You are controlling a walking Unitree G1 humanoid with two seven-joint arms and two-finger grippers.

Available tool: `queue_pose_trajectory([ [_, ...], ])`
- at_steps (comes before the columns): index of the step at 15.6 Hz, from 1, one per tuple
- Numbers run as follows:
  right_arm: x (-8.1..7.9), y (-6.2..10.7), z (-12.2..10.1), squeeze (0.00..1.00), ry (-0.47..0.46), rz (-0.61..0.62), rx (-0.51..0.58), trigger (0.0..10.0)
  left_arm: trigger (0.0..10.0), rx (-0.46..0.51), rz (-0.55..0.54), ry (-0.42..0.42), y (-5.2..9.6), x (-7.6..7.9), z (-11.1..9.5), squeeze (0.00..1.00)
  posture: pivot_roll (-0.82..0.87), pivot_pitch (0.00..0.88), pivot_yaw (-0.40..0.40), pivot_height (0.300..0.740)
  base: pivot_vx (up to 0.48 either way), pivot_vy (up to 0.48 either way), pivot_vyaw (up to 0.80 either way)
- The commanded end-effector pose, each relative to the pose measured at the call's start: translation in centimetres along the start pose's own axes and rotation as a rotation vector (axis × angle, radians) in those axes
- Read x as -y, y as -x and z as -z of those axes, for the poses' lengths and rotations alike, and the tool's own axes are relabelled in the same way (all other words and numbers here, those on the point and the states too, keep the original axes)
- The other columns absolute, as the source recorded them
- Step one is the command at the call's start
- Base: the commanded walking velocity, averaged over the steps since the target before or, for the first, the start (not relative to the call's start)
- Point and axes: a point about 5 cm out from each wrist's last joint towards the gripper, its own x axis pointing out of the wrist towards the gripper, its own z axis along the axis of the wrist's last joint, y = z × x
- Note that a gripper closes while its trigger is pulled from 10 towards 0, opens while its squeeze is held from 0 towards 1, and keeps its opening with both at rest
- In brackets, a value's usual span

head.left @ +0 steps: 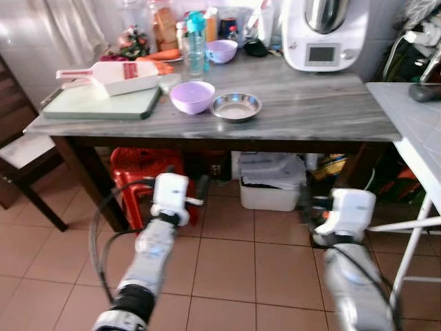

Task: Setting the table

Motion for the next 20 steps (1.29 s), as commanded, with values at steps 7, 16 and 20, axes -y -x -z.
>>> queue_pose_trajectory([
  [7, 0.80, -0.18, 0.15, 0.00, 0.031, 0.020, -0.008, 10.0, 10.0, 0.018, 0.013, 0.015, -0.43, 0.64, -0.43, 0.00, -0.06, 0.000, 0.073, 0.740, 0.000, -0.325, 0.00],
  [16, 1.11, -0.15, 0.45, 0.00, 0.035, 0.036, -0.019, 10.0, 10.0, 0.013, 0.033, 0.013, -0.41, 0.88, -0.30, 0.00, -0.06, 0.000, 0.080, 0.740, 0.000, -0.327, 0.00],
  [20, 1.36, -0.11, 0.43, 0.00, 0.043, 0.040, -0.021, 10.0, 10.0, 0.021, 0.042, 0.016, -0.46, 1.10, -0.43, 0.00, -0.06, 0.000, 0.078, 0.740, 0.000, -0.330, 0.00],
])
